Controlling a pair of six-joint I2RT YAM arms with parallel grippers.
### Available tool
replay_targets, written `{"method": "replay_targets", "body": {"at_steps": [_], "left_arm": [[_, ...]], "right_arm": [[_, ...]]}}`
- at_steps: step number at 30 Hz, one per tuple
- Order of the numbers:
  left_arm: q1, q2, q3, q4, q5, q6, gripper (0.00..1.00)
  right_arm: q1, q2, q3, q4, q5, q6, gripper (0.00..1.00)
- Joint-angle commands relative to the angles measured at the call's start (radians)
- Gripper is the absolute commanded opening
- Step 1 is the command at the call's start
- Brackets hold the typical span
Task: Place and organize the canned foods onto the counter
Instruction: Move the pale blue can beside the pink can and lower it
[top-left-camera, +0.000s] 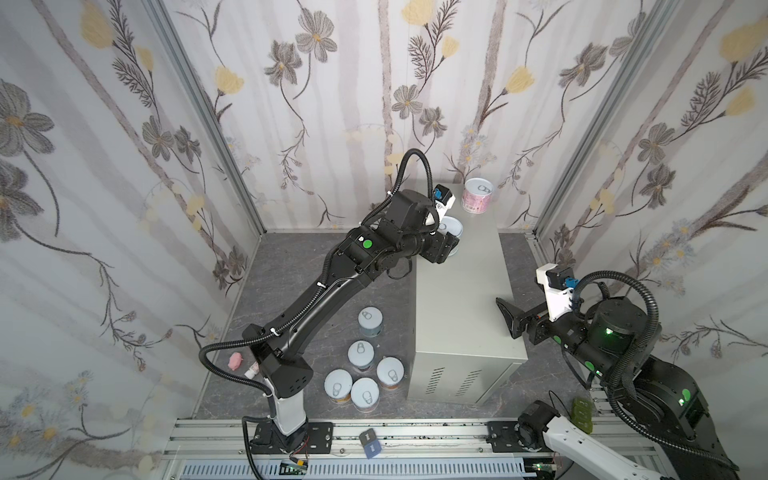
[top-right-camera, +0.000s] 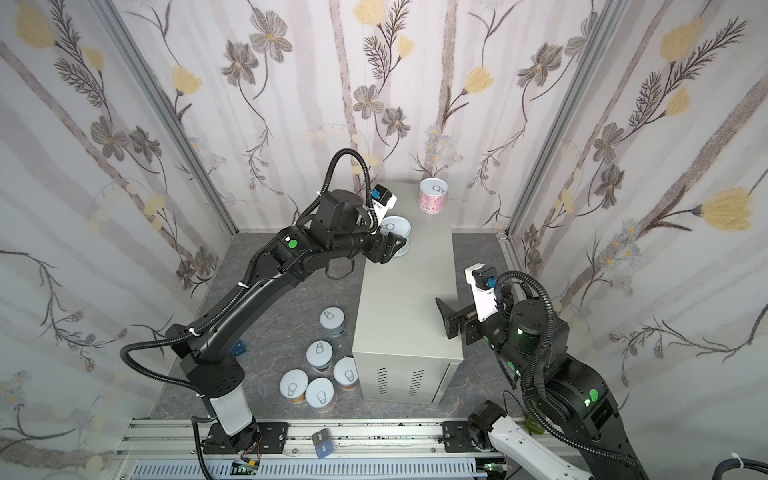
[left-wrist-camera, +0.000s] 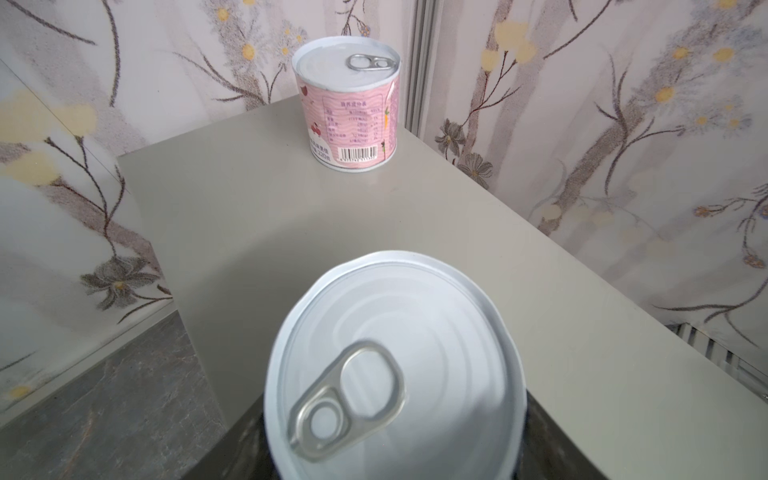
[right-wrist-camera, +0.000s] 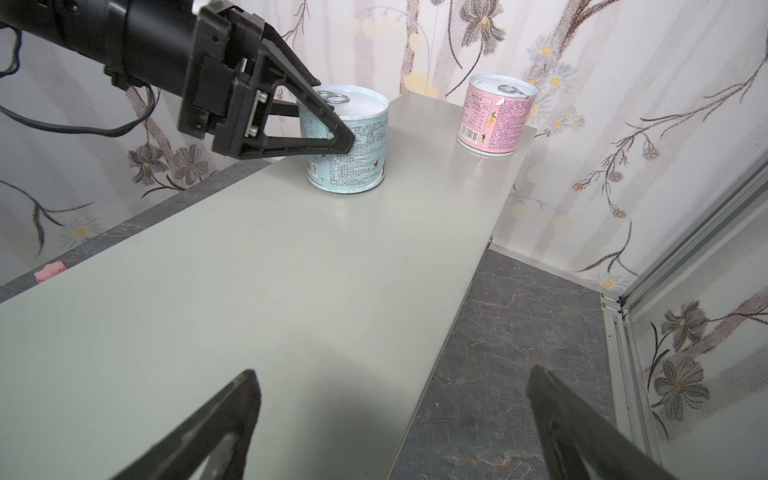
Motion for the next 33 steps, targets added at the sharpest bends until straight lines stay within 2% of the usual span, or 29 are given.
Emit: {"method": "replay_targets", "body": {"at_steps": [1,8,14,20,33], "left_arm": [[0.014,0.050,0.044,0.033,-0.030,0.050,0.69],[0.062,0.179,0.196,0.023,-0.039,0.075,0.68],[0.110,0.258,0.283,0.034,-0.002,0.084,0.67],[0.129,0.307,0.306,0.086,0.009,0.135,0.67],[0.163,0.388,0.351,0.155,0.028,0.139,0.67]], "right_arm": [[0.000,0.004,-0.010,0.052,-0.013,-0.017,1.00],[0.000,-0.011,-0.017,0.050,-0.011,-0.023,1.00],[0.000,-0.032,-0.019,0.046,-0.005,-0.028,1.00],[0.000,-0.034,-0.021,0.036,0.001,-0.035,1.00],[0.001,-0.025,-0.014,0.035,0.008,-0.047,1.00]]}}
